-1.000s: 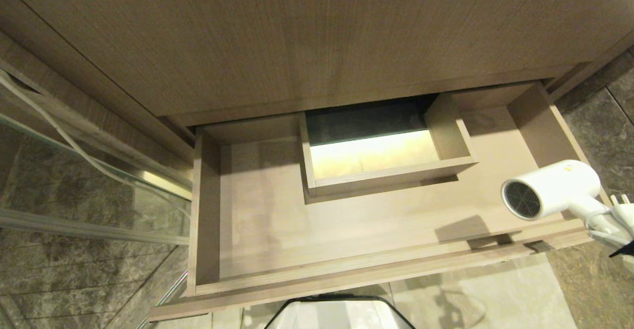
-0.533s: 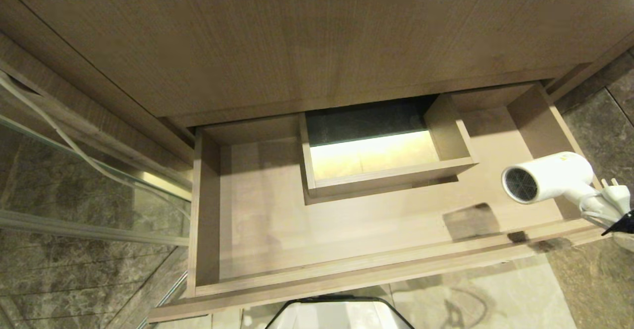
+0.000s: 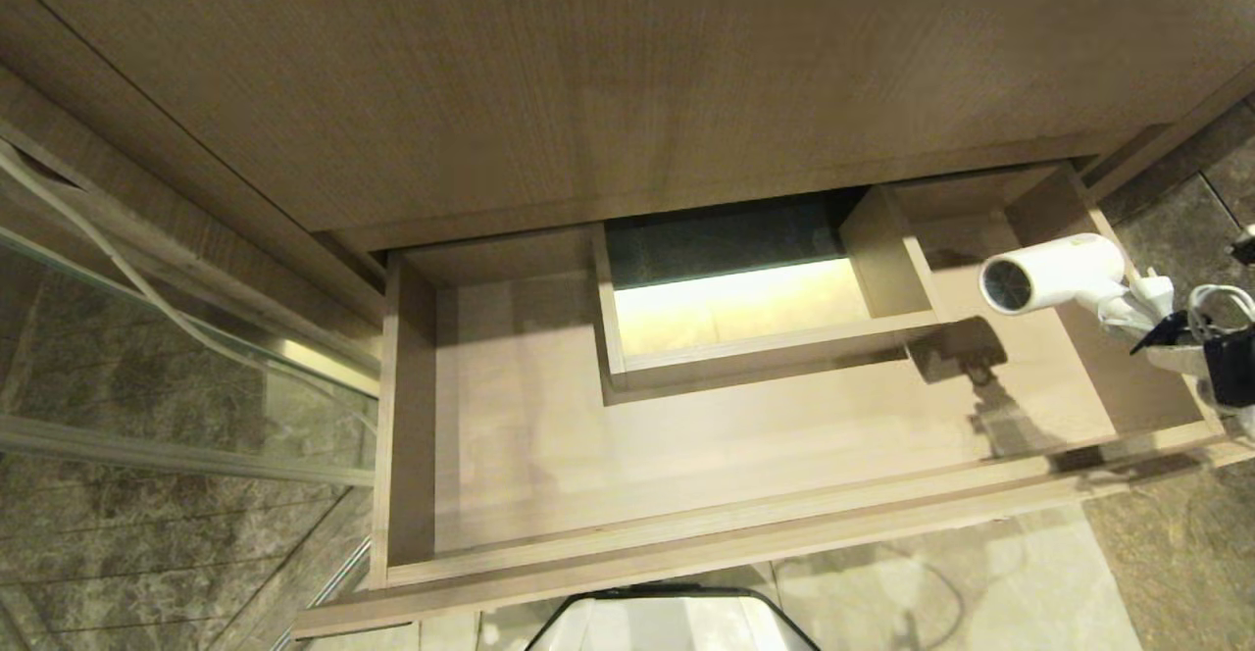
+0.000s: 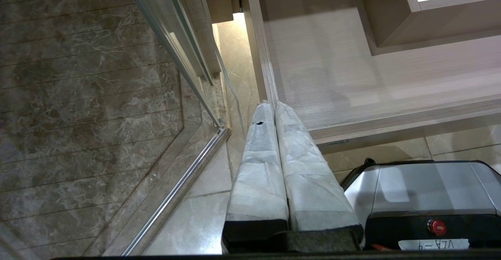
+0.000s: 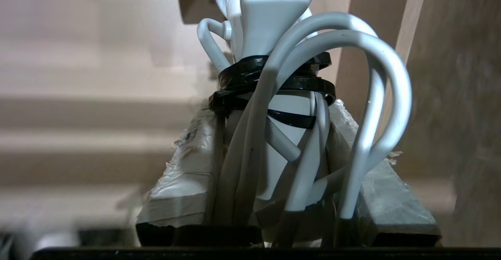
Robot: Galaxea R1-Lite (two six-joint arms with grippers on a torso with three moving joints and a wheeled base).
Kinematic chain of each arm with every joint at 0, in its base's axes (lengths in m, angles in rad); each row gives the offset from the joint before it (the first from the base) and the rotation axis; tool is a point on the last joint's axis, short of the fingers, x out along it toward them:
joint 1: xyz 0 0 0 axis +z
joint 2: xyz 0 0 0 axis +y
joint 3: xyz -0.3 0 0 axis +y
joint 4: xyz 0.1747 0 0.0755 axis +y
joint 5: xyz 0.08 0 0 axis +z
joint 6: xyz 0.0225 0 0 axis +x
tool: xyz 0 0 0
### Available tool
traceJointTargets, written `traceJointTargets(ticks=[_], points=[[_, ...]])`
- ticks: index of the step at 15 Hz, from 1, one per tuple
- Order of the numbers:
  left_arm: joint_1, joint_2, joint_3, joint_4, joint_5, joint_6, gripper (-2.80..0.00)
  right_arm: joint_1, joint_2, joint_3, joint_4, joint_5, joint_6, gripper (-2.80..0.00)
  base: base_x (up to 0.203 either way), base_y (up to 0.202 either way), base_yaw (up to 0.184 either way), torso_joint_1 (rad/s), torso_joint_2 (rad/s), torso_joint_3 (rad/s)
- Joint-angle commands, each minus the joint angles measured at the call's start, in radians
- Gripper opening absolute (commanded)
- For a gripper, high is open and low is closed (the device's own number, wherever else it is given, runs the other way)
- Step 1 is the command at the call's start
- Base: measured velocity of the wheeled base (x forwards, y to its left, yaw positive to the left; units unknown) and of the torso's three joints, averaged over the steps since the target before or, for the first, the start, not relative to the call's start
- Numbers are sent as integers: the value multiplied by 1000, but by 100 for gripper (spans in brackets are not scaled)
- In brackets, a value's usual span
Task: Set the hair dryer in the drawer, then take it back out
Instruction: Put it into the drawer
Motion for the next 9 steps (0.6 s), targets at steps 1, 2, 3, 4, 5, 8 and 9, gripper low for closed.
traceJointTargets(ticks=[1, 2, 3, 4, 5, 8, 9], points=[[0, 0, 2, 0, 0, -1, -280, 1, 220, -124, -60, -1, -7, -280, 0, 0, 0, 0, 0, 0], [0, 0, 2, 0, 0, -1, -280, 1, 269, -164, -73, -10, -8, -280, 0, 0, 0, 0, 0, 0], [0, 0, 2, 0, 0, -1, -280, 1, 317, -206, -92, -17, -7, -280, 0, 0, 0, 0, 0, 0], [0, 0, 2, 0, 0, -1, -280, 2, 366, -240, -123, -22, -6, -280, 0, 0, 0, 0, 0, 0], [0, 0, 2, 0, 0, -1, -280, 5, 412, -271, -158, -25, -5, -280, 0, 0, 0, 0, 0, 0], [0, 0, 2, 0, 0, -1, -280, 26, 527, -355, -253, -50, -4, -280, 0, 0, 0, 0, 0, 0], [0, 0, 2, 0, 0, -1, -280, 37, 575, -391, -279, -60, -2, -280, 0, 0, 0, 0, 0, 0]])
